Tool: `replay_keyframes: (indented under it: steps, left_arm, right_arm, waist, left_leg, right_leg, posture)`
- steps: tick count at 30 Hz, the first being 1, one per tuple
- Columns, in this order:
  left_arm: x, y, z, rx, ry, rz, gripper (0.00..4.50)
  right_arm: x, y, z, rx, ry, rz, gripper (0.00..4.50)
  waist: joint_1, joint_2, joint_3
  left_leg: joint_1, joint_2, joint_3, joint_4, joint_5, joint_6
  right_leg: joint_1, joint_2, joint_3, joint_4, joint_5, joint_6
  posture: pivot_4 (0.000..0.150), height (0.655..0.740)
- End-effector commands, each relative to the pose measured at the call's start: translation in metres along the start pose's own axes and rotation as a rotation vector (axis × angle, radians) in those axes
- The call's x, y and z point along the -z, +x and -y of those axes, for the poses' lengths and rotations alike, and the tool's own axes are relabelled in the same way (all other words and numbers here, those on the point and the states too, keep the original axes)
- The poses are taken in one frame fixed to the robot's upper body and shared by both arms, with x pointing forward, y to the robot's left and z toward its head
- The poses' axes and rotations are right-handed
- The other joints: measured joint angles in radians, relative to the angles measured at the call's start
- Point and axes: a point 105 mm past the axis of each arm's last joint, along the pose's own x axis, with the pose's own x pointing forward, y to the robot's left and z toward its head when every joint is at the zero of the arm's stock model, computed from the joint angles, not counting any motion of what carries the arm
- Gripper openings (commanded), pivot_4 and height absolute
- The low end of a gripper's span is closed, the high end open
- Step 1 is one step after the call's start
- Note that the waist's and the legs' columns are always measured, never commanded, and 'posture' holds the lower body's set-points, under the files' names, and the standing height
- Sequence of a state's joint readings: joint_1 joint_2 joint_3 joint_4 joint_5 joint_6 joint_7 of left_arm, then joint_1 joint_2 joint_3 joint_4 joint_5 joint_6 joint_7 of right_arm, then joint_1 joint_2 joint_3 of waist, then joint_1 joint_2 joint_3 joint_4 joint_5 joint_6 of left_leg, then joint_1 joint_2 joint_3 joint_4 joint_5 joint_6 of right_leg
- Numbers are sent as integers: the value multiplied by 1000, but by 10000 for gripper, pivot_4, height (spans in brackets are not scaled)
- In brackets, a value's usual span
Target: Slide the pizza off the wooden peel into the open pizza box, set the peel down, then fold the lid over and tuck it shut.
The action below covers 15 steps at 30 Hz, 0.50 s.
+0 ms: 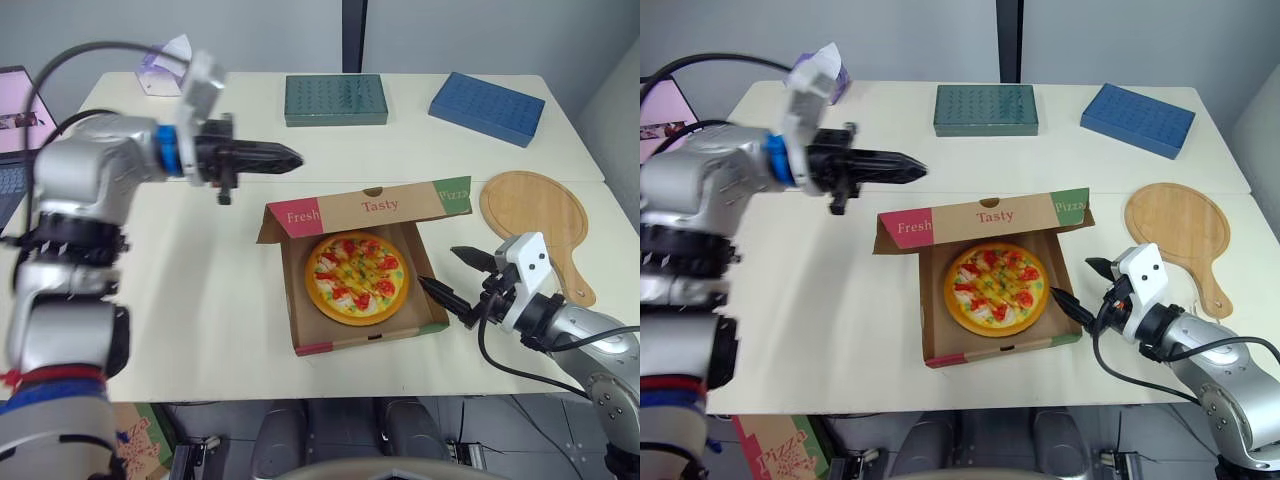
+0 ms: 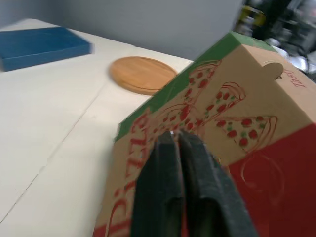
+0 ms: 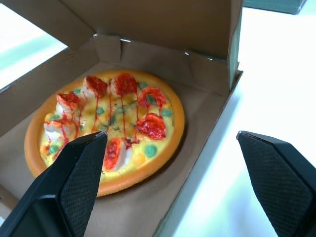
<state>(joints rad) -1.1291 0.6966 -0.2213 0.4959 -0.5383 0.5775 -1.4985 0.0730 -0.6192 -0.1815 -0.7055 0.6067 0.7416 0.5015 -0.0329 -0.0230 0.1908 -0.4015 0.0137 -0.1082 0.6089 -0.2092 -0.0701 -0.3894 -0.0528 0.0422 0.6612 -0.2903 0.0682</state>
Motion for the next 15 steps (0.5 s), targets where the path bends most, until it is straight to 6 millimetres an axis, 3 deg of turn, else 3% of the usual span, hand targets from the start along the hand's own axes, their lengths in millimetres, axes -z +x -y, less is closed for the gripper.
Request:
replay_keyframes:
  steps: [1,9,15]
  left_arm:
    - [-4,12,3,107,59,-70,116]
    - [18,42,23,278,68,-184,116]
    - [33,49,40,364,47,-214,116]
  right_arm:
    - [-9,-6,-6,-13,-39,27,45000]
    - [-3,-26,-3,-6,-137,-28,45000]
    - [3,-49,14,19,-252,-100,45000]
  waist:
    - [-2,0,0]
    - [-4,0,0]
    - [-2,-1,1]
  left_leg:
    - [0,0,0,0,0,0]
    - [0,0,0,0,0,0]
    - [1,0,0,1,0,0]
  right_leg:
    - [0,0,0,0,0,0]
    - [0,0,1,1,0,0]
    - [0,0,1,2,-1,2]
  posture:
    - [1500,7400]
    - [1500,7400]
    - [1500,7400]
